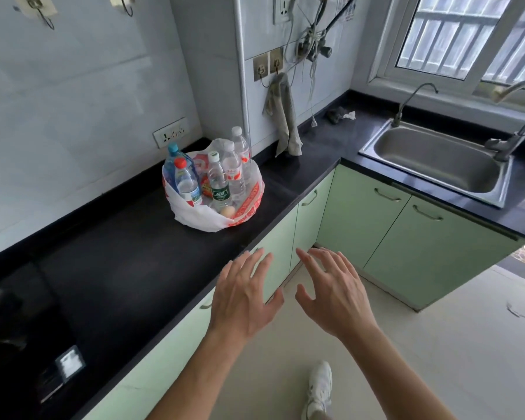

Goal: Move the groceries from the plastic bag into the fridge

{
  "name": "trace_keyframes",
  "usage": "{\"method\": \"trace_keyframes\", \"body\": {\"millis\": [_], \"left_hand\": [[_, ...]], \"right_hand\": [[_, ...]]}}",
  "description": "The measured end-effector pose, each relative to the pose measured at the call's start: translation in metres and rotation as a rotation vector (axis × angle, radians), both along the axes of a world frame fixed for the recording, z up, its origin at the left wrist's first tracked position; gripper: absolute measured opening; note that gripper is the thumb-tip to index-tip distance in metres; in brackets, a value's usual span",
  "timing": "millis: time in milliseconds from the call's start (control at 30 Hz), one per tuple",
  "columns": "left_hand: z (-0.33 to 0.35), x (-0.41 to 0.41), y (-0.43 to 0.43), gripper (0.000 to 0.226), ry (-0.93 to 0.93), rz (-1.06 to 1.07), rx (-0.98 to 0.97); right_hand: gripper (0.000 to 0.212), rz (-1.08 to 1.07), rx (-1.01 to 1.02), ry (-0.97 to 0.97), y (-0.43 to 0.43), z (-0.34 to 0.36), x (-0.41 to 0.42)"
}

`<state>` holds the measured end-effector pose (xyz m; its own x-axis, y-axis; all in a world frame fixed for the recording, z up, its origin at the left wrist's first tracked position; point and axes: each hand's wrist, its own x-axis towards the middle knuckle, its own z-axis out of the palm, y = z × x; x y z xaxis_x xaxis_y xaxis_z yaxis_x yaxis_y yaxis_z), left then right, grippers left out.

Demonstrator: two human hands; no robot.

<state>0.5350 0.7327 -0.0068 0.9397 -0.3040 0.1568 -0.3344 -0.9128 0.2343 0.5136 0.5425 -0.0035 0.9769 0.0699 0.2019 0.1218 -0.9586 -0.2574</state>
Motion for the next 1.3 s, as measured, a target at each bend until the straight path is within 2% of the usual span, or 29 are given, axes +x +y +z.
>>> {"method": "trace_keyframes", "body": {"millis": [233,567,833,1067,1300], "left_hand": [[-0.004,0.092,-0.024,0.068,0.002,0.077,-0.017],[0.001,0.201,-0.057,0.064,-0.003,0.314,-0.059],[-0.023,0.227,-0.038,0.067,0.045,0.483,-0.108],[-0.045,0.253,0.008,0.062,0.098,0.62,-0.231],[-0.085,0.294,0.049,0.032,0.205,0.594,-0.204]], "right_hand": [[0.064,0.079,-0.004,0.015,-0.027,-0.004,0.105],[0.068,0.32,0.024,-0.033,-0.065,-0.004,0.248],[0.062,0.513,0.057,0.008,-0.039,-0.027,0.304],[0.055,0.563,0.058,0.032,-0.005,-0.049,0.339],[0.044,0.499,0.132,0.047,0.048,-0.082,0.365]]}}
